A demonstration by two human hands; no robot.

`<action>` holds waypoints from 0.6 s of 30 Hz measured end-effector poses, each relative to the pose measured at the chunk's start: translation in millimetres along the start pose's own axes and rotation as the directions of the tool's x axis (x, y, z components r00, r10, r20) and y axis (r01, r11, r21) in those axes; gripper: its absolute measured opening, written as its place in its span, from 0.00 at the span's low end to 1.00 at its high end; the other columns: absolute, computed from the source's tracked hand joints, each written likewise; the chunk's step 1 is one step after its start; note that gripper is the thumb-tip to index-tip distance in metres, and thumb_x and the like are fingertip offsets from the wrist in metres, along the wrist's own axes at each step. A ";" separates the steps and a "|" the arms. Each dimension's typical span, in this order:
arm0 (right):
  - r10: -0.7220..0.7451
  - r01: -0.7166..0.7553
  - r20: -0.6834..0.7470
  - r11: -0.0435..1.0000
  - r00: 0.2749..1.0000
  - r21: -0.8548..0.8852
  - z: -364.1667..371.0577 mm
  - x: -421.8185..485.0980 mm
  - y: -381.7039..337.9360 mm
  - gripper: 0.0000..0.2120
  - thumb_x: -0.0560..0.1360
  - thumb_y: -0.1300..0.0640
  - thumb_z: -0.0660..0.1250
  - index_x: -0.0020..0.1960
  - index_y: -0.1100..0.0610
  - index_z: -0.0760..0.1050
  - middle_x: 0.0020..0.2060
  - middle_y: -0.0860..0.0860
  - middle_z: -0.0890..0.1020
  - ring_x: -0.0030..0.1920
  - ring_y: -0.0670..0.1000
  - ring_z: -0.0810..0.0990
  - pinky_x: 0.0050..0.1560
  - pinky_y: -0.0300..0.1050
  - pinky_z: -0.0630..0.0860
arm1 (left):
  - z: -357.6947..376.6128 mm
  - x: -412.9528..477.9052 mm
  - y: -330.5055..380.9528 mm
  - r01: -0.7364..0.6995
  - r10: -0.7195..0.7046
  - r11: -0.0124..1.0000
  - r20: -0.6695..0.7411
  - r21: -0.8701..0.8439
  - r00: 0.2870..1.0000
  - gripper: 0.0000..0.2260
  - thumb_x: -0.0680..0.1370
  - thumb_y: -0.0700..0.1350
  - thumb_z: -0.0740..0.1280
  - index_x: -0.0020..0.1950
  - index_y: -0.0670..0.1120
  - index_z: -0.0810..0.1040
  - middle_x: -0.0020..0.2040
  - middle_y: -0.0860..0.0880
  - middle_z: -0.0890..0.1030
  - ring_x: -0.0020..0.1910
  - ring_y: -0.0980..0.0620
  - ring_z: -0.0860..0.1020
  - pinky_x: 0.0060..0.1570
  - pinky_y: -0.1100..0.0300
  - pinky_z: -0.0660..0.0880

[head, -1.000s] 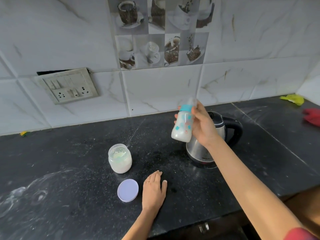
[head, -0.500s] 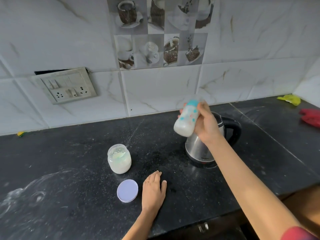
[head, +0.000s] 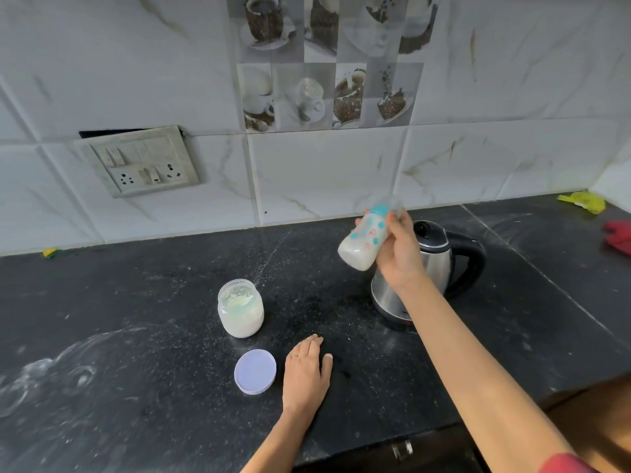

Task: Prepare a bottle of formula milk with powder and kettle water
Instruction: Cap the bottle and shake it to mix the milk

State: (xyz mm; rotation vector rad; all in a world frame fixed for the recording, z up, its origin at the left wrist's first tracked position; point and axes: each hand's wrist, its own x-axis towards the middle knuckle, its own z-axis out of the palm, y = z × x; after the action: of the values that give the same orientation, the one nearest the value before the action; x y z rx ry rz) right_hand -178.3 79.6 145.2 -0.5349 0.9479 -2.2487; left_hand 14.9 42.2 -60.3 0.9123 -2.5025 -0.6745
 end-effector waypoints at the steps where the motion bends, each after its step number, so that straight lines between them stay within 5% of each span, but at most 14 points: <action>1: 0.036 -0.035 0.055 0.999 0.998 -0.009 -1.5 -0.9 1.8 0.18 0.77 0.58 0.65 0.64 0.55 0.65 0.54 0.62 0.77 0.47 0.61 0.83 0.52 0.59 0.79 | -0.7 -0.1 0.0 0.000 0.000 1.000 0.004 -0.002 1.000 0.18 0.81 0.51 0.59 0.69 0.46 0.72 0.69 0.50 0.72 0.68 0.52 0.69 0.69 0.58 0.60; 4: 0.109 -0.088 0.145 0.985 0.983 -0.147 -1.4 -7.7 2.1 0.20 0.74 0.62 0.66 0.65 0.56 0.68 0.55 0.63 0.78 0.48 0.63 0.82 0.53 0.61 0.77 | -1.1 -0.1 -0.5 0.001 -0.001 1.000 0.003 -0.006 1.000 0.18 0.81 0.51 0.59 0.70 0.47 0.72 0.70 0.51 0.72 0.69 0.53 0.68 0.69 0.59 0.60; 8: 0.014 -0.014 -0.011 0.999 1.000 -0.043 -4.7 2.1 0.1 0.10 0.80 0.62 0.61 0.60 0.57 0.67 0.52 0.60 0.77 0.47 0.60 0.82 0.56 0.62 0.75 | -0.1 0.0 -0.3 -0.008 0.008 1.000 -0.005 0.005 1.000 0.18 0.80 0.51 0.60 0.68 0.46 0.73 0.68 0.51 0.74 0.67 0.52 0.70 0.68 0.58 0.62; 12: 0.138 -0.119 0.137 0.983 0.981 -0.138 -10.7 -6.1 1.6 0.18 0.76 0.60 0.65 0.65 0.57 0.67 0.55 0.63 0.78 0.50 0.64 0.80 0.54 0.63 0.77 | 0.2 0.2 -0.5 -0.012 0.012 1.000 -0.013 0.011 1.000 0.17 0.80 0.51 0.60 0.68 0.46 0.73 0.68 0.51 0.74 0.67 0.52 0.70 0.68 0.58 0.62; 15: 0.043 -0.044 0.029 0.999 0.999 0.020 -10.2 1.5 -0.8 0.11 0.76 0.57 0.66 0.56 0.57 0.69 0.52 0.63 0.78 0.49 0.65 0.79 0.50 0.61 0.78 | 2.1 0.5 -1.3 -0.019 0.019 0.999 -0.022 0.032 1.000 0.16 0.79 0.50 0.63 0.66 0.45 0.75 0.66 0.50 0.76 0.65 0.51 0.73 0.66 0.56 0.65; 18: 0.091 -0.094 0.084 0.995 0.992 0.029 -9.9 0.7 -1.9 0.14 0.78 0.56 0.63 0.61 0.59 0.67 0.52 0.63 0.79 0.47 0.64 0.80 0.47 0.59 0.80 | 4.0 0.2 -2.3 -0.028 0.030 0.999 -0.046 0.047 0.998 0.16 0.79 0.49 0.64 0.64 0.45 0.77 0.64 0.49 0.77 0.63 0.50 0.74 0.64 0.55 0.68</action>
State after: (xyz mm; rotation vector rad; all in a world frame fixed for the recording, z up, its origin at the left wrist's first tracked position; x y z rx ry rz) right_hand -185.3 85.0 140.2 -0.5534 0.8744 -2.1397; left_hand 13.8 41.7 -64.8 0.8951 -2.4946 -0.5822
